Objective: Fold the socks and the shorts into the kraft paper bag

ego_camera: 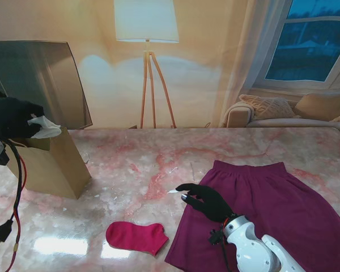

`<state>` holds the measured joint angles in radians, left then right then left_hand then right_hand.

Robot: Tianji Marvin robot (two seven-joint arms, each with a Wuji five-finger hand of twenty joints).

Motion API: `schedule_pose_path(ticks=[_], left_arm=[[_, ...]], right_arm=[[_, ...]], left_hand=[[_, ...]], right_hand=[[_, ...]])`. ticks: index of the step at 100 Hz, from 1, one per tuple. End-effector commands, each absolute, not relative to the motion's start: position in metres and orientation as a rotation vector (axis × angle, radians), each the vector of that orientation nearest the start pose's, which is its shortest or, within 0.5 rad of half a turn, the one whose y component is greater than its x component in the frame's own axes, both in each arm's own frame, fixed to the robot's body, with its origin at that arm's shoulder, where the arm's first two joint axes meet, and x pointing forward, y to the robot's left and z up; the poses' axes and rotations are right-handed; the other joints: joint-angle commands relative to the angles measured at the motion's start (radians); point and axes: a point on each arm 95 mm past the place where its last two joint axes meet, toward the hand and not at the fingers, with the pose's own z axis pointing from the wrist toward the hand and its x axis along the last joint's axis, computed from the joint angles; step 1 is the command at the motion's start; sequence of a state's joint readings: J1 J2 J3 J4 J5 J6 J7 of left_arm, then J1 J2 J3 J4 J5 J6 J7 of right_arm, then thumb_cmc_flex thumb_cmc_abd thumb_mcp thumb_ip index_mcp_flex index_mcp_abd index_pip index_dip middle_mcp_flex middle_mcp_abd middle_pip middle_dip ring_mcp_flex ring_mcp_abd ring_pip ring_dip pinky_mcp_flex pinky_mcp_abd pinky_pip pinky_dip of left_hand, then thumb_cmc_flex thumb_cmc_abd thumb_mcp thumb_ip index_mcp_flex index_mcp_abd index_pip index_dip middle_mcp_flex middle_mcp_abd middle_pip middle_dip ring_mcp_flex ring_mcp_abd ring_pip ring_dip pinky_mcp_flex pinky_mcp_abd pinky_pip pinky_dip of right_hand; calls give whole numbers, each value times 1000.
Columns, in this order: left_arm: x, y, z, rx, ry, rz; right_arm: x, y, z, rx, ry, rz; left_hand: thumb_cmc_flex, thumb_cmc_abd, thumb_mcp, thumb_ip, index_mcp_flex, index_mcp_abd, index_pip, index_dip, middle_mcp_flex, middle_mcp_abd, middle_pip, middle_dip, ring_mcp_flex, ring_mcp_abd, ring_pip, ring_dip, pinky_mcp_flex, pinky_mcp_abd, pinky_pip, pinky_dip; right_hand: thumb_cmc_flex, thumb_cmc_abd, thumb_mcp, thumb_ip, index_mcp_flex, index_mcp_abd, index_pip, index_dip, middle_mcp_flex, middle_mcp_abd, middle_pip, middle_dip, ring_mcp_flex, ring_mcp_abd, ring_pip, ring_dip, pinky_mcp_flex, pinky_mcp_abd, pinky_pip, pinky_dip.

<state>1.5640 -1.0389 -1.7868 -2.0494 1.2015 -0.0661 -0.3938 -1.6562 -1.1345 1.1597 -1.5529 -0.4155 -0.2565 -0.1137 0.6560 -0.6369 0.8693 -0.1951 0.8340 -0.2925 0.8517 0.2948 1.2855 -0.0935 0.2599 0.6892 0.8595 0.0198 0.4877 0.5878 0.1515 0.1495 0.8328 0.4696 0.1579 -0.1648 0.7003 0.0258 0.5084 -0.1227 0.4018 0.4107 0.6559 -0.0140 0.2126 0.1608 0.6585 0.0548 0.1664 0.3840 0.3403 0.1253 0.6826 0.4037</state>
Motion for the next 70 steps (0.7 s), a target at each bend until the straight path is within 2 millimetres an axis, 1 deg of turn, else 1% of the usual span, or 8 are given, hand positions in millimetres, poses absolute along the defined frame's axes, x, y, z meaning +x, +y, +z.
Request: schedule_pose_path(ticks=[1,17,21,31,39,45,70], left_arm=[[395,137,-89,-916,1255,-1081],[397,142,-88,-889,1279,-1018],[398,142,-88,-890,1279,-1011],[400,142,-90,-875,1287,-978],[403,142,-93,-886,1292,-965],[405,143,-94,-878,1300,-952],[413,141,-98,-827,1350,-905]], right_arm=[[355,35,-362,-1937,-1372,-2348],[354,35,-362,-1941,-1365,-2353],[354,35,-362,-1941,-1366,-2351],[355,35,-363,-1941,-1369,-2345],[355,35,-364,-1942,-1367,-2344],[355,35,-364,-1940,-1369,-2342],[356,35,-365,-1941,-1367,-2340]], left_hand=[[49,34,-2,-15,56,0,39,42,46,-1,17,12,21,-18,-1,4,-22,5,-11,7],[51,35,-3,-15,55,3,40,42,43,0,20,12,14,-15,1,8,-29,10,-21,5],[56,34,-3,-14,55,11,39,41,41,5,20,11,11,-12,0,9,-32,11,-23,5],[51,36,-8,-15,61,9,37,35,45,0,20,7,15,-15,2,11,-24,13,-21,8],[56,34,-6,-13,61,20,37,30,44,9,20,4,11,-8,1,11,-25,16,-21,9],[53,35,-8,-14,63,18,36,26,45,5,20,1,11,-9,2,12,-21,17,-18,11],[51,37,-12,-13,65,22,36,12,43,10,22,-8,12,-7,4,14,-17,21,-15,14]], right_hand=[[9,19,-26,-41,-22,-28,4,5,10,0,10,10,17,9,18,18,2,1,29,39],[8,18,-25,-41,-17,-24,6,5,10,-2,10,10,19,8,19,18,1,5,29,40],[7,18,-26,-41,-20,-27,4,5,9,-2,9,9,18,10,19,18,2,4,29,40],[8,18,-26,-41,-20,-25,5,5,8,-1,9,9,19,8,19,18,1,4,29,39],[8,18,-26,-41,-19,-25,5,5,9,-1,9,10,18,9,19,18,1,4,29,40],[8,19,-26,-41,-20,-27,4,5,9,-2,10,10,19,7,19,18,1,4,29,40],[9,18,-26,-41,-20,-26,5,5,9,-2,10,10,19,8,19,18,1,5,29,40]])
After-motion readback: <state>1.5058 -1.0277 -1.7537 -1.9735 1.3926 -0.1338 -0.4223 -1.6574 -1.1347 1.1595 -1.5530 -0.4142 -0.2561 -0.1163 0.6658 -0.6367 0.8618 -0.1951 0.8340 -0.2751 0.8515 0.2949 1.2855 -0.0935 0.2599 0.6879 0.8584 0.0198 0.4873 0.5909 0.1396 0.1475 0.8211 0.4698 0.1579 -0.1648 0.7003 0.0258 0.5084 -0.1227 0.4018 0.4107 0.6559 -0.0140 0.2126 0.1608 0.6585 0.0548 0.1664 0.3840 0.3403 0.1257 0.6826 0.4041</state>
